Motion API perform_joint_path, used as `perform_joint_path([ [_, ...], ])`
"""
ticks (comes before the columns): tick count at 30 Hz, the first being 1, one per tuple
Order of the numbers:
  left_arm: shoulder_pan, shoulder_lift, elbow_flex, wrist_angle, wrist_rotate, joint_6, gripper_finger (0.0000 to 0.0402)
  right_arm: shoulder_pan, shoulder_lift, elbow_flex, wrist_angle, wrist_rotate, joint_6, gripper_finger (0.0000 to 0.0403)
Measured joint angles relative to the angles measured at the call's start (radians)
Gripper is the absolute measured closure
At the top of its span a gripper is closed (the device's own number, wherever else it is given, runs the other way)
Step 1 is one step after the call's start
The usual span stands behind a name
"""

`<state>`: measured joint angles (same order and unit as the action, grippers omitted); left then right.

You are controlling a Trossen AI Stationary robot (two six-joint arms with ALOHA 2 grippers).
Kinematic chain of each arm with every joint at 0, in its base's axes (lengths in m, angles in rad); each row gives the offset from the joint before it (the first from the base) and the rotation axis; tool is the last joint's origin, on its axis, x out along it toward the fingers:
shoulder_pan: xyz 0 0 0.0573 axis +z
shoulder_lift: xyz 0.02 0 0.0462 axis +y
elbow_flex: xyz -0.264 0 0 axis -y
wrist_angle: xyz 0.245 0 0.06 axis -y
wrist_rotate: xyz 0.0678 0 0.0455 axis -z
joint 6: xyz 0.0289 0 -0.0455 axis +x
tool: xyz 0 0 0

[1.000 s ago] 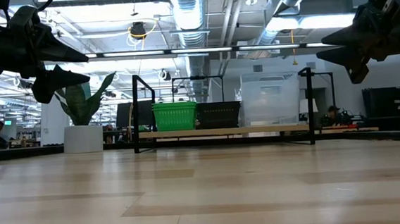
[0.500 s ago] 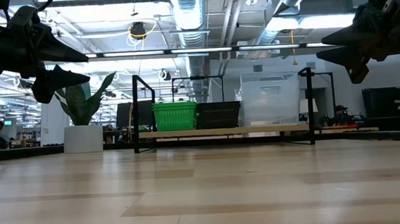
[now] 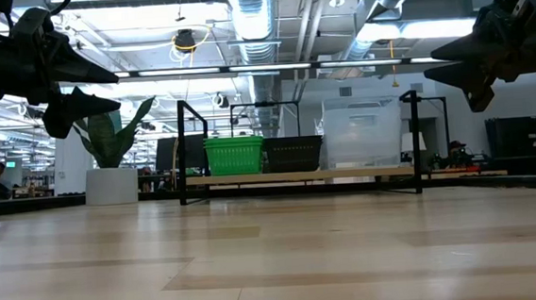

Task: Stack baskets on shelf by color
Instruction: Return to Home Position

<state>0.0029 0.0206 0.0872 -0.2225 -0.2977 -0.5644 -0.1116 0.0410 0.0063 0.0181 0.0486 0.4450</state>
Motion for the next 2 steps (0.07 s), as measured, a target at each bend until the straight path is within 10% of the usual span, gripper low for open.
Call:
perform_joint_path([
  [2, 0.0, 0.0, 0.0, 0.0, 0.0, 0.0, 0.0166, 0.0, 0.0, 0.0, 0.0, 0.0, 0.0, 0.0219],
])
